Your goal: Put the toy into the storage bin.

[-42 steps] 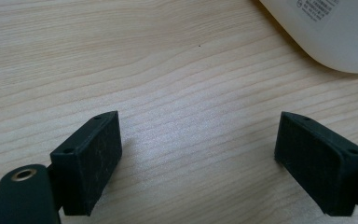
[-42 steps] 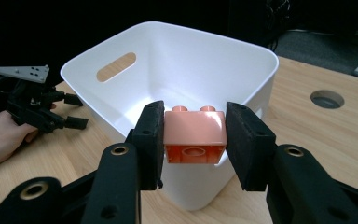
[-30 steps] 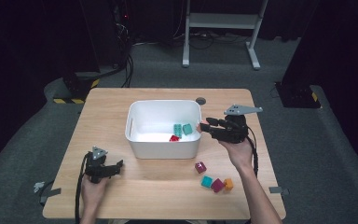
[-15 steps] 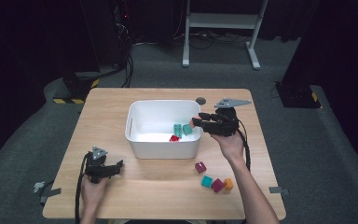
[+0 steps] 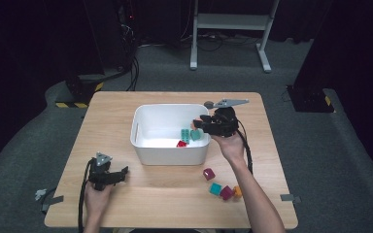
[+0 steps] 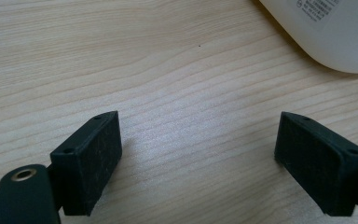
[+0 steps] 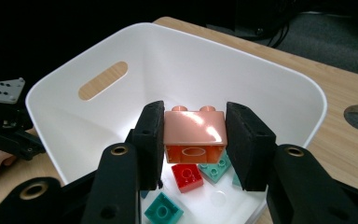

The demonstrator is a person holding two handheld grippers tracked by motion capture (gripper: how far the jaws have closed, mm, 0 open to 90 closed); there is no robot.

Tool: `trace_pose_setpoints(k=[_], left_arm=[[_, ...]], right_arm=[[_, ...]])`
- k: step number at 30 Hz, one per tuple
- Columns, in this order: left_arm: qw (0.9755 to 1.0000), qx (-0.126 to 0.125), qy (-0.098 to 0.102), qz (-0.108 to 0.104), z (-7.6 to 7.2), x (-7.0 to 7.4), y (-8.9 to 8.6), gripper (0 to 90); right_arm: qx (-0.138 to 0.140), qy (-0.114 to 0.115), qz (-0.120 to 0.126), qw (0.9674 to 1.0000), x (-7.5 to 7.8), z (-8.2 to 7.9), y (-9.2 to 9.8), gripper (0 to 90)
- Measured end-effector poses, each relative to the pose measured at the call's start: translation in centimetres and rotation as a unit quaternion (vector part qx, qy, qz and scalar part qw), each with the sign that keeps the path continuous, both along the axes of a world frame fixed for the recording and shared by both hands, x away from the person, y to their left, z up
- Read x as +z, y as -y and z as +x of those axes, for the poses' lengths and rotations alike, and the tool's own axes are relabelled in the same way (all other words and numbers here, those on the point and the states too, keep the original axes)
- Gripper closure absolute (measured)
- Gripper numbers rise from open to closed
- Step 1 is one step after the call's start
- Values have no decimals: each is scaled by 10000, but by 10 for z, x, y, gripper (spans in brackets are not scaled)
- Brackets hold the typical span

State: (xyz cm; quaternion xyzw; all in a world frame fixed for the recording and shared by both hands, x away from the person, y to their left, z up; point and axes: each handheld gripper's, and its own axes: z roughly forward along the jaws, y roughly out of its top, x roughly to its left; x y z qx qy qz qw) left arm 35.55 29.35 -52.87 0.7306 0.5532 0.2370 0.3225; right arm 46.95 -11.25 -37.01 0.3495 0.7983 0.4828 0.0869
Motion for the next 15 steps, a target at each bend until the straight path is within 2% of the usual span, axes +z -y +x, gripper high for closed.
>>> trace_pose_setpoints(k=[15], left_arm=[[10000,-1,1,-2,0,0,0,147]], right_arm=[[-80,-170,-208,9996,-16,14,-15,583]])
